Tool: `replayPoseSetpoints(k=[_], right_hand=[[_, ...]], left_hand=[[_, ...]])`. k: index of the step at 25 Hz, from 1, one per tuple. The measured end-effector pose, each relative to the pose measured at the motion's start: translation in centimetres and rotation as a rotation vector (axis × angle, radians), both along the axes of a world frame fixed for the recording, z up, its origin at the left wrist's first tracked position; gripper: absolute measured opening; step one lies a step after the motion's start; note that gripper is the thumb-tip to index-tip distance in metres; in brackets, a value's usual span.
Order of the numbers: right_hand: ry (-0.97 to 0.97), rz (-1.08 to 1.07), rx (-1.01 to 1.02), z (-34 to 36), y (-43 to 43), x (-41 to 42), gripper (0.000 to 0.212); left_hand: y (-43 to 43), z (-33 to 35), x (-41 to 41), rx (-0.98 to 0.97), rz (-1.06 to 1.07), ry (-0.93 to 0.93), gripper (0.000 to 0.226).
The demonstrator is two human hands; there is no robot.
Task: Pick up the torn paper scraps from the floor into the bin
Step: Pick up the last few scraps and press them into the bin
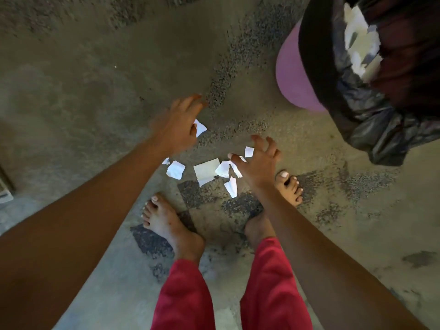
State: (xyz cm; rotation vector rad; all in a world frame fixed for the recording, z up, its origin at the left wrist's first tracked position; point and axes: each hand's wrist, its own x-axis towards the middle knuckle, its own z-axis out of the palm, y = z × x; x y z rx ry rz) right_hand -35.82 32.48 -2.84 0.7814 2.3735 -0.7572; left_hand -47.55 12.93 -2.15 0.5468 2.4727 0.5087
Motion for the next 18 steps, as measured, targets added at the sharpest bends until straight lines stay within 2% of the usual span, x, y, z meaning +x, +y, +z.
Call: replayPoseSetpoints(k=[4, 8, 12, 15, 18], right_hand=[[-0.090, -0.092, 0.016, -2.0, -2.7, 2.9, 0.100], [-0.123, -0.028, 0.002, -2.2, -6.5, 4.5, 0.107], [-0.116, 0.105, 0.073, -2.3, -8.6, 4.9, 0.114], [-0.112, 0.215, 0.152, -2.4, -9.3, 4.8, 0.111], [-0.083, 0.307, 0.209, -2.8, -9.9, 4.5, 0.104]], left_hand=[[-1.2, -3.9, 3.4, -0.193, -0.303, -0.033, 0.080], [-4.0, -5.0, 6.4, -0.220, -0.378, 0.066, 0.086], [-6.6, -4.8, 8.2, -0.293, -0.514, 0.101, 0.108], [-8.0, -4.5, 8.9, -0.333, -0.531, 0.157, 0.110], [-7.7, -4.4, 9.6, -0.409, -0.431, 0.185, 0.108]])
